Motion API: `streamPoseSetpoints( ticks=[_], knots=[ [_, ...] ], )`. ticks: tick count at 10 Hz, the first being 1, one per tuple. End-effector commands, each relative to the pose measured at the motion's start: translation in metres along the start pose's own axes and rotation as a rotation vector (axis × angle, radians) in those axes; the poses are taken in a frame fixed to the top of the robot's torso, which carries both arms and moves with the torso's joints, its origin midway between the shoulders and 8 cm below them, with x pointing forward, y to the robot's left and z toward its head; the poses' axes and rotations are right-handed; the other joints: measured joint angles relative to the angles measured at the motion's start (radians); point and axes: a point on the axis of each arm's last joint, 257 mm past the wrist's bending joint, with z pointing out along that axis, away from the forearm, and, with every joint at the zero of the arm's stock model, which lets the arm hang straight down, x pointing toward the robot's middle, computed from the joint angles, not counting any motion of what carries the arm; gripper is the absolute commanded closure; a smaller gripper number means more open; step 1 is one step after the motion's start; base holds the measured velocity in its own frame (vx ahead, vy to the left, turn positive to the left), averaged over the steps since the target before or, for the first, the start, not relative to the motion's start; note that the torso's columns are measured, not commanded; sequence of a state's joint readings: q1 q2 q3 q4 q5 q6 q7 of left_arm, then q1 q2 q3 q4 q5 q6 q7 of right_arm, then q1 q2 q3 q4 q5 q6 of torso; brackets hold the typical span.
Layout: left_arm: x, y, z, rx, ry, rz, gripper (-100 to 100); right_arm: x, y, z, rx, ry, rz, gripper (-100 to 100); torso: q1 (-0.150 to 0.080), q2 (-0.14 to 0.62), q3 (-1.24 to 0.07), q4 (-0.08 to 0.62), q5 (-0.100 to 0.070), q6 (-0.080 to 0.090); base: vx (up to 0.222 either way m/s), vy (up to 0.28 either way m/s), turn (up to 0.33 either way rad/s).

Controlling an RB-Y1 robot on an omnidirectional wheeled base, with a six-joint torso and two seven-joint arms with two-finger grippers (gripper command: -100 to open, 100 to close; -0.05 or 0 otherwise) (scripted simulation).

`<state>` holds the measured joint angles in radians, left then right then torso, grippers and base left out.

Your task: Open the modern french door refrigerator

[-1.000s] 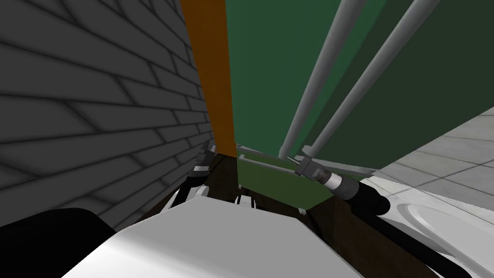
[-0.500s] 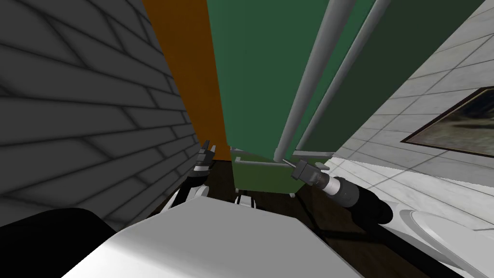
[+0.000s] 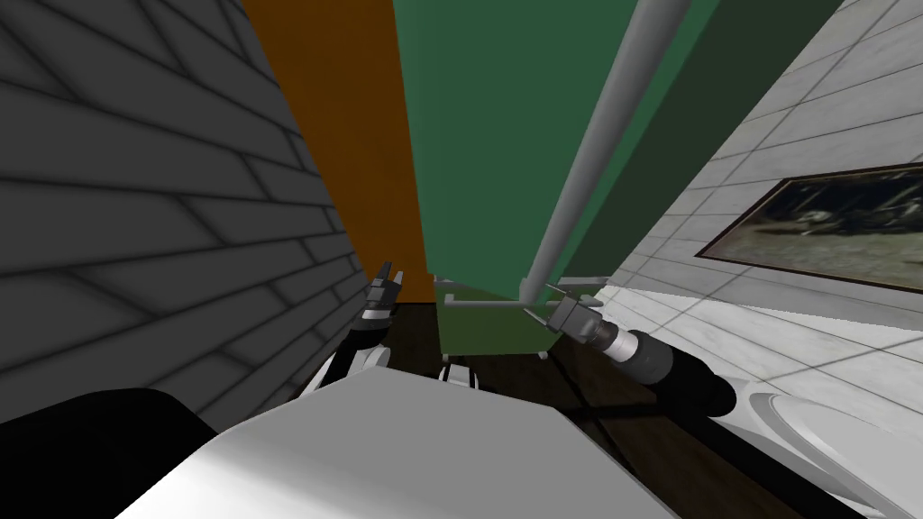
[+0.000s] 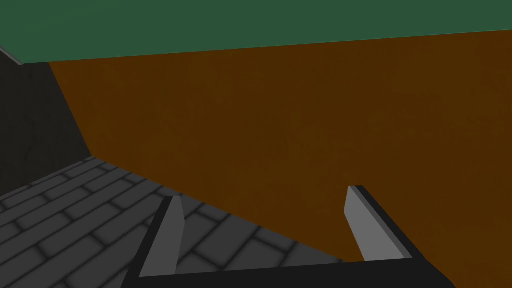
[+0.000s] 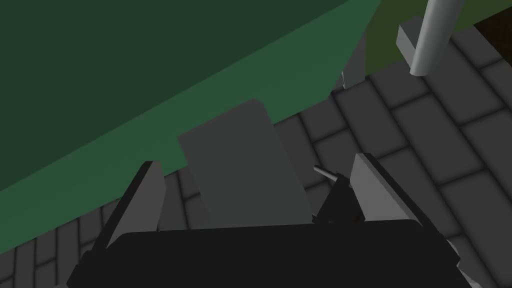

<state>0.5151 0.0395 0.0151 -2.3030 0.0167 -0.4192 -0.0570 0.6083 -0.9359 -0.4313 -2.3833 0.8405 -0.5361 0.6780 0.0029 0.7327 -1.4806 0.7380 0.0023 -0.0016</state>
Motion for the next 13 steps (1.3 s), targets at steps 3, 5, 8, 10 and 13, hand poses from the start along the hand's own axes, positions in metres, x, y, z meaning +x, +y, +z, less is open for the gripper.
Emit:
streamPoseSetpoints(
  ticks=[3,5,8,10,13],
  knots=[
    [0.000,0.000,0.000,0.000,0.000,0.000,0,0.041,-0.035,-0.015,0.104,0.096,0.068,-100,-0.003,0.006,0.006,0.000,-0.002,0.001,-0.027,0.144,-0.084],
    [0.000,0.000,0.000,0.000,0.000,0.000,0,0.058,-0.050,-0.024,0.150,0.137,0.100,-100,0.001,0.009,0.007,0.001,-0.001,0.002,-0.046,0.178,-0.104],
    [0.000,0.000,0.000,0.000,0.000,0.000,0,0.065,-0.052,-0.026,0.167,0.155,0.112,-100,-0.003,0.004,0.003,0.000,-0.001,-0.001,-0.007,0.095,-0.055],
    [0.000,0.000,0.000,0.000,0.000,0.000,0,0.075,-0.057,-0.032,0.179,0.184,0.113,100,-0.006,0.004,0.003,0.001,-0.002,0.001,-0.027,0.073,-0.062],
    [0.000,0.000,0.000,0.000,0.000,0.000,0,0.090,-0.067,-0.043,0.206,0.229,0.110,100,0.002,0.010,0.009,0.000,-0.002,0.001,-0.101,0.227,-0.154]
  ],
)
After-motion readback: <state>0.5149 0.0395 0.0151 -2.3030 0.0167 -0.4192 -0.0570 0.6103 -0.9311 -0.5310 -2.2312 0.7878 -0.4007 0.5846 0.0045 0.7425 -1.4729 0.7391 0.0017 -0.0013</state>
